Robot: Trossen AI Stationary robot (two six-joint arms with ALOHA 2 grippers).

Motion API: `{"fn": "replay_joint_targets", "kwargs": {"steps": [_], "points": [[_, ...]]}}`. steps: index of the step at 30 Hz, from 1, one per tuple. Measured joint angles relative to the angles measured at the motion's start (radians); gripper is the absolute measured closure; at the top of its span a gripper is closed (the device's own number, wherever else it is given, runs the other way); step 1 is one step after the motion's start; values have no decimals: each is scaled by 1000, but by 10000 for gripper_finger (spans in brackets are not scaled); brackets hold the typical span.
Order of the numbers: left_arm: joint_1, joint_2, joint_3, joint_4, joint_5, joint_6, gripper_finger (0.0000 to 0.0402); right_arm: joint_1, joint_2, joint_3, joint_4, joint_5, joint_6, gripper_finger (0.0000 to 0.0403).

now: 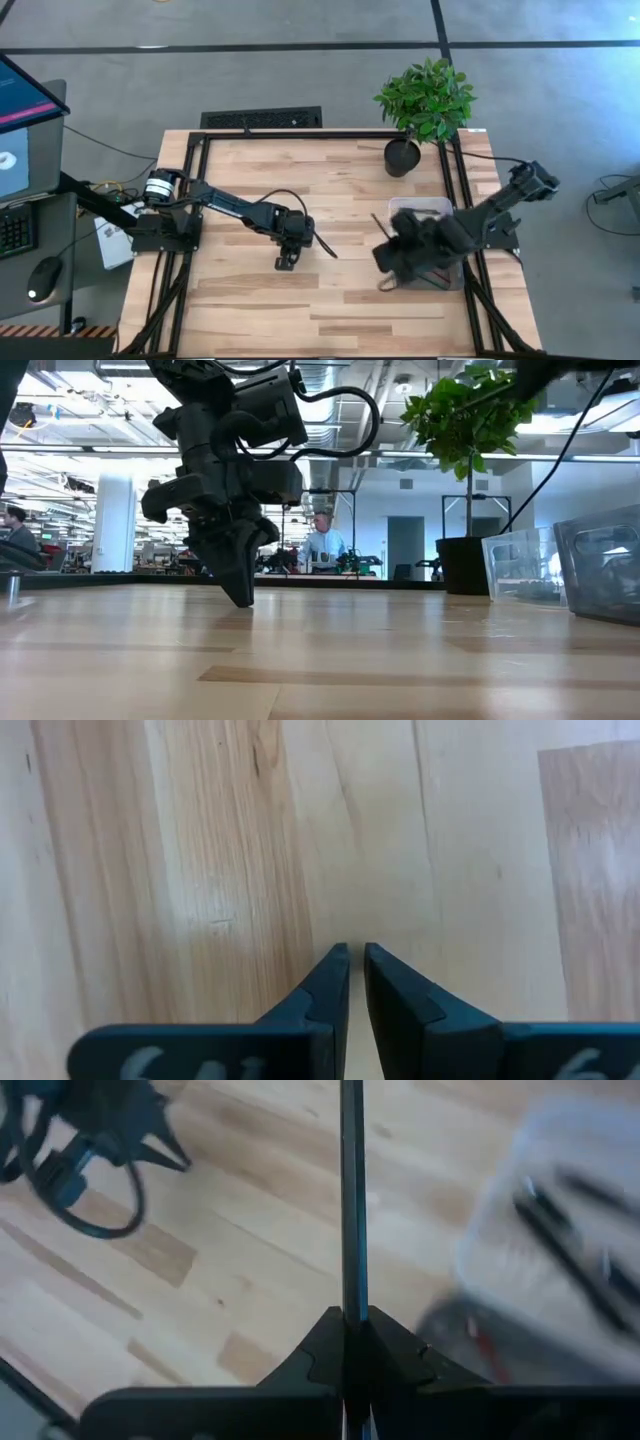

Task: Sort pens & pencils
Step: Put the black pencil into the black transparent bin

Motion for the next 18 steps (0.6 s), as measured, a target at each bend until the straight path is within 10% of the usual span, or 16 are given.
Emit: {"fn": "replay_joint_targets", "kwargs": {"steps": [12,18], "points": [[1,1,-4,21,-6,37,373,270,19,-1,-148,-45,765,356],[2,2,-4,34,2,-35,373,236,86,-1,-166,-112,817,355]]}}
